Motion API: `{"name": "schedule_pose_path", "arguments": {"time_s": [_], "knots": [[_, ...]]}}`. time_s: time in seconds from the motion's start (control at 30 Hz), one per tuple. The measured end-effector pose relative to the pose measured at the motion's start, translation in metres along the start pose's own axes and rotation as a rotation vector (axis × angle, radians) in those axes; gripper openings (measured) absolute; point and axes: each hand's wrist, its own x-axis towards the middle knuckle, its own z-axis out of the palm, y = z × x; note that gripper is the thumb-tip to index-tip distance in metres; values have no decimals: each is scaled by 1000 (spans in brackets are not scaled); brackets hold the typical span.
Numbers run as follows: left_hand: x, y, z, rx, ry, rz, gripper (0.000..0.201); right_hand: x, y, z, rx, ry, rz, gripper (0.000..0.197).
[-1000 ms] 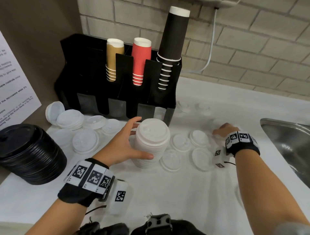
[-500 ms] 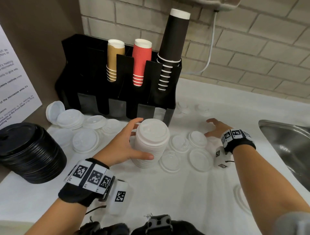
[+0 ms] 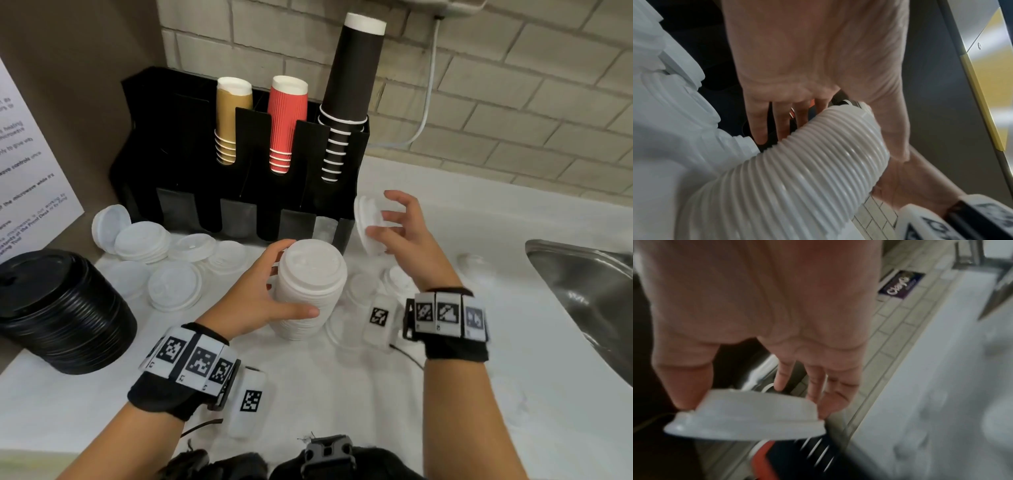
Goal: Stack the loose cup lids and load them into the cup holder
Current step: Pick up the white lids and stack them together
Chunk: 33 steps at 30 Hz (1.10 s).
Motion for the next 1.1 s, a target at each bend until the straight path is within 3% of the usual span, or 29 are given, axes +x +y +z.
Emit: {"name": "schedule_pose_path", "arguments": {"time_s": [0.13,0.47,1.1], "knots": [[0,-3,2,-13,26,4,86,-26,-8,31,135,-20,-87,43],[4,-2,2,2,36,5,74,-41,-18,45,-134,-96,-232,37],[8,-5,5,4,57,45,77,-43,-17,55,-304,-255,-205,33]]}}
